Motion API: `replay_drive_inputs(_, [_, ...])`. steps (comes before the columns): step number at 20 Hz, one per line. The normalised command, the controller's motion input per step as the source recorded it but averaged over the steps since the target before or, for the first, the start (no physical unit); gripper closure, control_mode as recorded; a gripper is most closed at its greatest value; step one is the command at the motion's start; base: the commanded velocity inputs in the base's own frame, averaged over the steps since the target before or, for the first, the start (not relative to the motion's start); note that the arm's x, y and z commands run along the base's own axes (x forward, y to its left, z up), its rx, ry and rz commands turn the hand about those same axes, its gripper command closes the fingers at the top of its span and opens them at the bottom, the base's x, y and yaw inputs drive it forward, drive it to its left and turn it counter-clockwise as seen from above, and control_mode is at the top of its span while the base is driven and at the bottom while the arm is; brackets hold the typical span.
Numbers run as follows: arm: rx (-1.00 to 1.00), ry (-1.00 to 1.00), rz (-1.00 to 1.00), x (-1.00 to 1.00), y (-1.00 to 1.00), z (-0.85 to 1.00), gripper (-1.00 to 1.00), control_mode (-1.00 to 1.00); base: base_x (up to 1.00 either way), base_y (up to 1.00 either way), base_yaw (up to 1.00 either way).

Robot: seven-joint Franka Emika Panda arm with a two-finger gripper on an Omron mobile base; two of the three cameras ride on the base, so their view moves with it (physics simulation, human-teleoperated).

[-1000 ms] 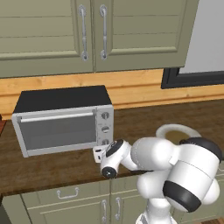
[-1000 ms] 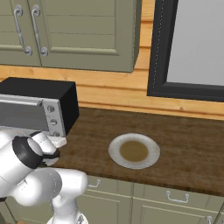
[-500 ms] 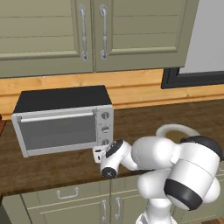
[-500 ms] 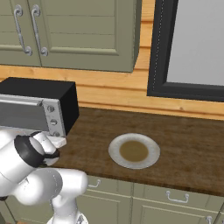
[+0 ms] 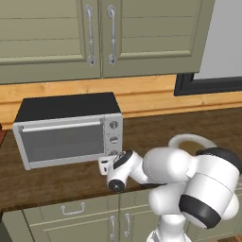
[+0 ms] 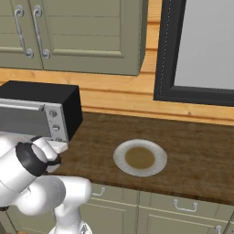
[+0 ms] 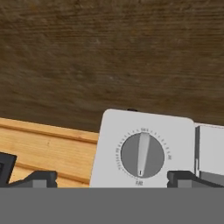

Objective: Pick up the kebab skewer and baguette bread, and place them inside the toaster oven. Close the toaster oven door and start by setting the timer.

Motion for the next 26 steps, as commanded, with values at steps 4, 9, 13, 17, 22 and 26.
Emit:
replay_drive_inputs(4, [0.0, 0.0, 0.0, 0.0, 0.26, 0.0, -1.0, -1.0, 0.0, 0.0, 0.0])
replay_drive_inputs(9, [0.0, 0.0, 0.0, 0.01, 0.17, -0.02, -1.0, -1.0, 0.0, 0.0, 0.0])
replay_drive_inputs(13, [0.0, 0.0, 0.0, 0.16, -0.04, -0.09, -1.0, -1.0, 0.0, 0.0, 0.0])
replay_drive_inputs(17, [0.0, 0.0, 0.0, 0.1, -0.11, -0.16, -1.0, -1.0, 0.0, 0.0, 0.0])
replay_drive_inputs(22, [0.0, 0.0, 0.0, 0.14, -0.08, -0.16, -1.0, -1.0, 0.0, 0.0, 0.0])
replay_drive_inputs(26, [0.0, -0.01, 0.0, 0.13, 0.0, -0.1, -1.0, -1.0, 0.0, 0.0, 0.0])
